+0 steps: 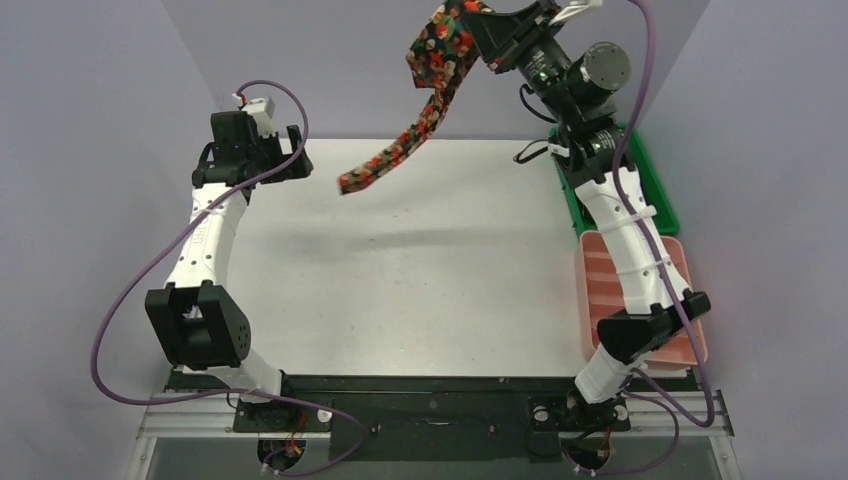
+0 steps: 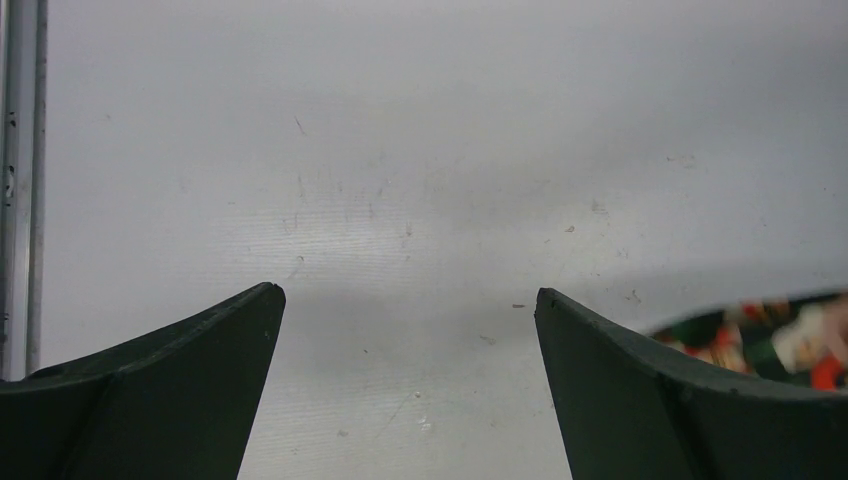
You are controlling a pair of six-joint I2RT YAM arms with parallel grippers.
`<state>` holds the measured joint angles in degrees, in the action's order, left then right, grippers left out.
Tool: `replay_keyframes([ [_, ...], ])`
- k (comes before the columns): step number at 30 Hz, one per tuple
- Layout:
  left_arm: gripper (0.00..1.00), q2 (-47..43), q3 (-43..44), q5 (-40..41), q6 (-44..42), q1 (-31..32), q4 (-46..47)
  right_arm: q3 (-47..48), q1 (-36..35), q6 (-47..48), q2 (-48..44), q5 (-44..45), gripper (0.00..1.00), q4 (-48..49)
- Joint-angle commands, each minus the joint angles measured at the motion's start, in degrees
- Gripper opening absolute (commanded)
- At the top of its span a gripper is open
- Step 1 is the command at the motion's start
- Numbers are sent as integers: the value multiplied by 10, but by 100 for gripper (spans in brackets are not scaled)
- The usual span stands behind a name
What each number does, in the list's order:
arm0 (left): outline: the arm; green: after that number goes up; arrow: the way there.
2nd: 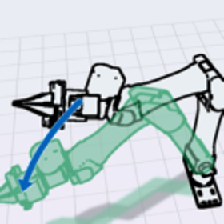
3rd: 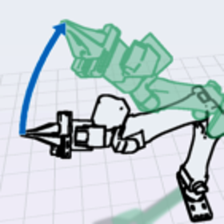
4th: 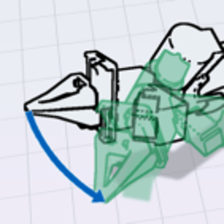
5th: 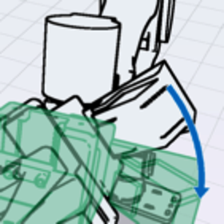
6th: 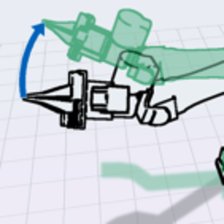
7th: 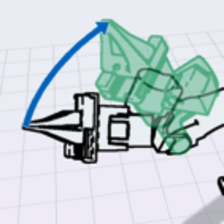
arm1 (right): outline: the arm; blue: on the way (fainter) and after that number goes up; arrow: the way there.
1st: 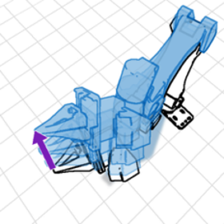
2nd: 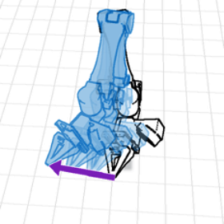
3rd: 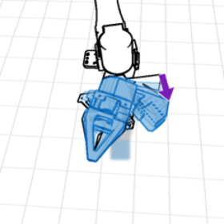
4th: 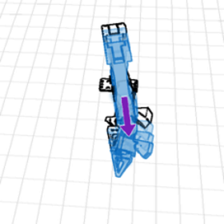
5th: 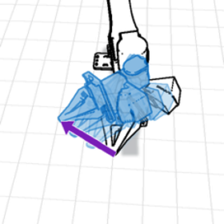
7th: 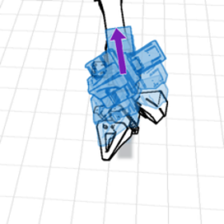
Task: Roll the ties
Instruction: Place the tie at the center of the board, then flatten out the tie at the center of the board.
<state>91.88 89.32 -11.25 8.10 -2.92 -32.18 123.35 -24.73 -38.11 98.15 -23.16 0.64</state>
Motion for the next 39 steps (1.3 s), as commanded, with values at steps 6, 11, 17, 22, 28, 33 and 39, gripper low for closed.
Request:
replay_keyframes([
  [6,97,-54,-61,-21,-80,-22,20,-346,149,65,-77,-15,77,-185],
  [11,97,-82,-131,-59,-166,-27,-5,-434,241,168,-61,-105,78,-316],
  [17,97,-91,-181,-168,-284,-20,-85,-368,245,277,-20,-97,79,-398],
  [22,97,-99,-223,-182,-371,69,-154,-301,223,377,28,-71,74,-477],
  [28,100,-97,-291,-62,-412,246,-146,-255,149,535,80,75,73,-522],
  [33,100,-68,-325,43,-408,342,-105,-249,124,593,114,183,76,-528],
  [39,72,-28,-346,134,-443,334,-105,-241,123,613,180,273,76,-528],
])
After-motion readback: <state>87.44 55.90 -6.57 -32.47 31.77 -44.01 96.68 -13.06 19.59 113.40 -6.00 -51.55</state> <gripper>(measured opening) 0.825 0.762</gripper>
